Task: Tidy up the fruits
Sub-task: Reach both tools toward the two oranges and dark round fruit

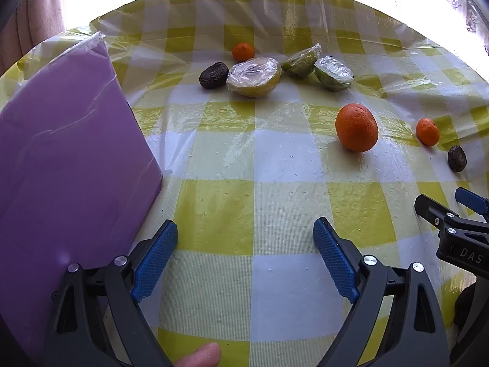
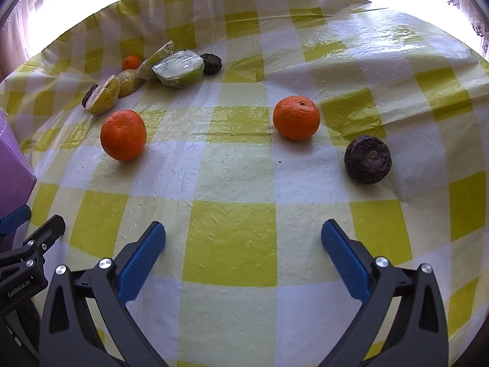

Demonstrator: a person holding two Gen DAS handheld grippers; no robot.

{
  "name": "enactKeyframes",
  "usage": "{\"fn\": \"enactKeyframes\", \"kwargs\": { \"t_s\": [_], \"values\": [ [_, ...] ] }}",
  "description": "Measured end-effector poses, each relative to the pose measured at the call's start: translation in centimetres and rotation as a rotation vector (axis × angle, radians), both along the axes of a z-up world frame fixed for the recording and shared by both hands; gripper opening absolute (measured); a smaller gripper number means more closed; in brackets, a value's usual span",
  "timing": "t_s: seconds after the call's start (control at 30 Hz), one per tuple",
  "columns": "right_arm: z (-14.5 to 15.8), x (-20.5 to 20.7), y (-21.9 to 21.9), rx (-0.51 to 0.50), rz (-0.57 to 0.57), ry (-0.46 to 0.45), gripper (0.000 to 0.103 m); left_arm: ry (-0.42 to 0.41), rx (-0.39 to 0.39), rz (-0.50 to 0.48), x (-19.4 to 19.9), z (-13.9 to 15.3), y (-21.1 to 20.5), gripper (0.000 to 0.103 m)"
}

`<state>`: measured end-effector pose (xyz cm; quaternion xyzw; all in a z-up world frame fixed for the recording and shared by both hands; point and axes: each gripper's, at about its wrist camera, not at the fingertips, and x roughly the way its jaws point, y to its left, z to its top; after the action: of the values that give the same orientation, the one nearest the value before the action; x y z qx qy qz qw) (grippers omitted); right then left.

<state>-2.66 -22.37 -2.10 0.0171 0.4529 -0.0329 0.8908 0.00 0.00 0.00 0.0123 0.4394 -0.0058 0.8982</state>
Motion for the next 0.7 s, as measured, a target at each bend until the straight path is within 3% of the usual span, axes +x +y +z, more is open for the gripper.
{"fn": "enactKeyframes", "kwargs": {
  "t_s": [0.6,0.7],
  "values": [
    [0.0,0.0,0.0,-0.004,0.006,0.015,0.102,0.0,-0.003,0.019,0.0,0.0,0.2,0.088],
    [0.2,-0.3,-1.1,0.0,-0.041,0.025,0.102,0.001,-0.001,0.015,-0.3,0.0,0.0,0.088]
  ]
}}
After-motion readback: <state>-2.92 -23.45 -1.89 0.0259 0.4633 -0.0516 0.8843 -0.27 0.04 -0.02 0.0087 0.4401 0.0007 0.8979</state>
